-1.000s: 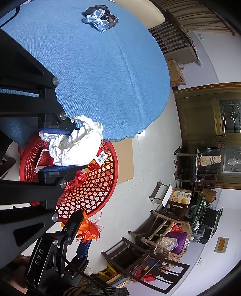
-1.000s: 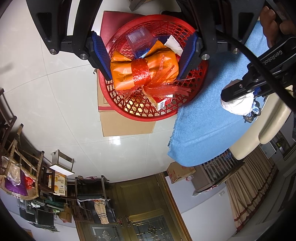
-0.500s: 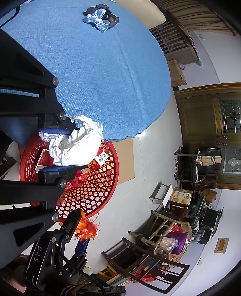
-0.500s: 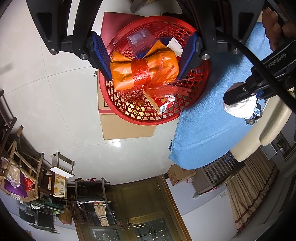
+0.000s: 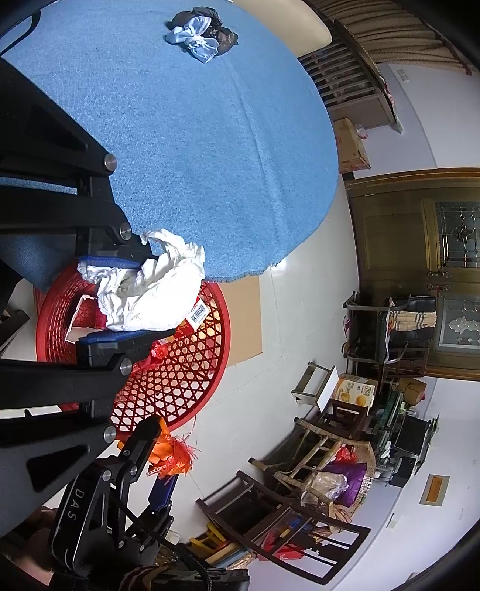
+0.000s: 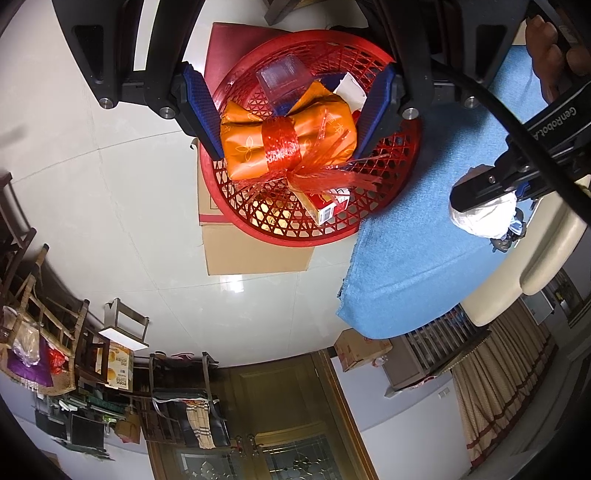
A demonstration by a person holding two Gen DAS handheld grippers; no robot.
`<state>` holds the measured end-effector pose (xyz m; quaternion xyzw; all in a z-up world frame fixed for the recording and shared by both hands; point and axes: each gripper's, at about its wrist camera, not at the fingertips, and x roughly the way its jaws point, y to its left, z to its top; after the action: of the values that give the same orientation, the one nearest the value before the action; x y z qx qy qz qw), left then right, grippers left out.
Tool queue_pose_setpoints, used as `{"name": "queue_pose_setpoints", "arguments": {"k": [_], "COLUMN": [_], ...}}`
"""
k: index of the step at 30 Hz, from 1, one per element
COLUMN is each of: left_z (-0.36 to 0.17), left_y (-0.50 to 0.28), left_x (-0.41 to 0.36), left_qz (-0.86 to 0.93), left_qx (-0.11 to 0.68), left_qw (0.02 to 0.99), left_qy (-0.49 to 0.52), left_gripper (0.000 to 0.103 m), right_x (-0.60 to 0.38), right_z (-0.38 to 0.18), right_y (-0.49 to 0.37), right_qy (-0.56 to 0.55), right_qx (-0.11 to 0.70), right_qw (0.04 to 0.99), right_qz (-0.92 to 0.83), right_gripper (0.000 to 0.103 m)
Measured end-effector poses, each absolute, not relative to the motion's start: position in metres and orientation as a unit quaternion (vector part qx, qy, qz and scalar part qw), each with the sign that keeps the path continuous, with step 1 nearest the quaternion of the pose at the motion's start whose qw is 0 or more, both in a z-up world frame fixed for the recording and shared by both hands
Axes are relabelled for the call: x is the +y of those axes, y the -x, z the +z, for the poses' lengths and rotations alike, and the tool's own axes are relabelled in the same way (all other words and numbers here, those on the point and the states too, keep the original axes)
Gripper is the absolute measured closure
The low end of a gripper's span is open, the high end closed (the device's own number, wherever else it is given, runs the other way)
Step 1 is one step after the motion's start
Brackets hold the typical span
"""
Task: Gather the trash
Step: 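Lower the orange bag into the basket and open the right tool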
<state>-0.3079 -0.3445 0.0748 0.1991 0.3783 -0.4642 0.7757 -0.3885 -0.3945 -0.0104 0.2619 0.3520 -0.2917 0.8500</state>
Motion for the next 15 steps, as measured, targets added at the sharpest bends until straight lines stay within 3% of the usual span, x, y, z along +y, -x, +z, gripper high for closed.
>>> {"name": "queue_pose_setpoints", "arguments": {"k": [15], "left_z": [0.084], "left_y": [0.317], "left_x": [-0.361], "left_qz": [-0.485], "left_qx": [0.37], "left_qw": [0.767], "left_qy": [-0.2], "left_gripper": [0.075], "right_x": [-0.397], "right_z": [-0.018], "right_y": [0.414], "right_qy": [-0.276], "right_qx": [0.352], "right_qw": [0.838], "right_qz": [-0.313], "right_gripper": [0.031]}}
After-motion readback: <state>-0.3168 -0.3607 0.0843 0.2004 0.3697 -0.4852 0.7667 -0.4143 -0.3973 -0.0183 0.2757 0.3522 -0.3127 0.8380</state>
